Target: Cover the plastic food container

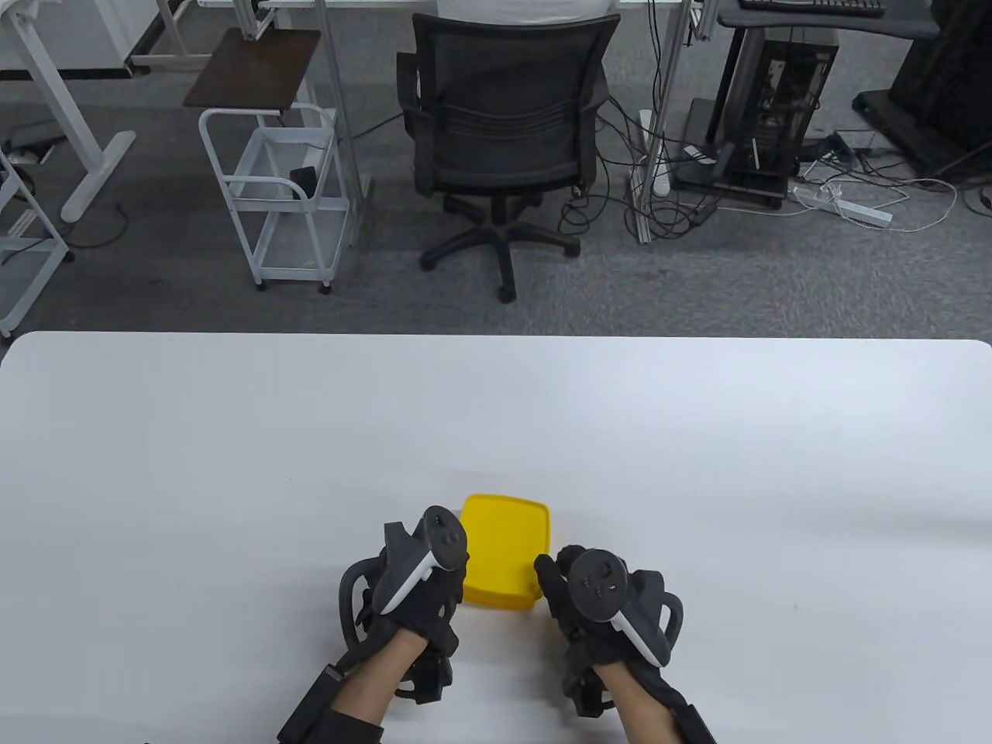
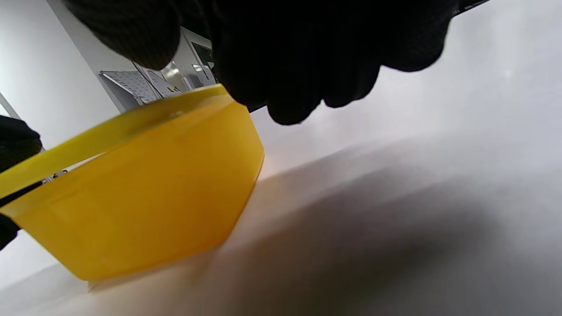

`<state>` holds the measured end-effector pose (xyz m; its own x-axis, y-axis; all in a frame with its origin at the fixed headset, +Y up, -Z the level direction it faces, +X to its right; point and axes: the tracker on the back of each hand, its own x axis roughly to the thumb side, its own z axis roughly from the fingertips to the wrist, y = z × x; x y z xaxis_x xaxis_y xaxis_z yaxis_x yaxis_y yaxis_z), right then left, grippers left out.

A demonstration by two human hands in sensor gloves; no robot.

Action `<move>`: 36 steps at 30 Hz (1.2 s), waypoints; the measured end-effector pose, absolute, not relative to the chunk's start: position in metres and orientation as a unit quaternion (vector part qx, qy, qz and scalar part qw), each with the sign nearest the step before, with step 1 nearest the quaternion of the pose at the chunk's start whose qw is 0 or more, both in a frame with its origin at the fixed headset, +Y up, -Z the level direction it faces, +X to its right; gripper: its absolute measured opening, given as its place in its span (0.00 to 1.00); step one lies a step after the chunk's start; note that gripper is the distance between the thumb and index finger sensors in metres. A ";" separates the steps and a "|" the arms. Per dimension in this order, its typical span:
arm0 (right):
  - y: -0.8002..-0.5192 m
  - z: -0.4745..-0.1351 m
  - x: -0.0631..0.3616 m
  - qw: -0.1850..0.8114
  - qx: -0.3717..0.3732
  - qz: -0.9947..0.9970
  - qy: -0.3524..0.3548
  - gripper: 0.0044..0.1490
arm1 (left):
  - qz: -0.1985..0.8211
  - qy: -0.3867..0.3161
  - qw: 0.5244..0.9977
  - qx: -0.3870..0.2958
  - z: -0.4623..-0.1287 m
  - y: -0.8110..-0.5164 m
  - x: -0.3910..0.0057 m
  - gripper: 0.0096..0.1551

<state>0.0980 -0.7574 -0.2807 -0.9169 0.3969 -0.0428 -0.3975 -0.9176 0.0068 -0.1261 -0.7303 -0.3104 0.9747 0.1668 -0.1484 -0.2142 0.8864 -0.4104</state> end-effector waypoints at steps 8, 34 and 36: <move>-0.765 -0.283 0.093 0.238 -0.022 0.970 0.043 0.27 | 0.156 0.047 0.953 -0.256 -0.316 -0.738 -0.128 0.24; -0.756 -0.281 0.083 0.090 0.027 0.995 -0.018 0.37 | 0.099 0.003 0.972 -0.213 -0.299 -0.738 -0.143 0.35; -0.748 -0.279 0.093 0.084 0.028 0.995 -0.053 0.39 | 0.096 -0.002 0.978 -0.188 -0.295 -0.725 -0.150 0.36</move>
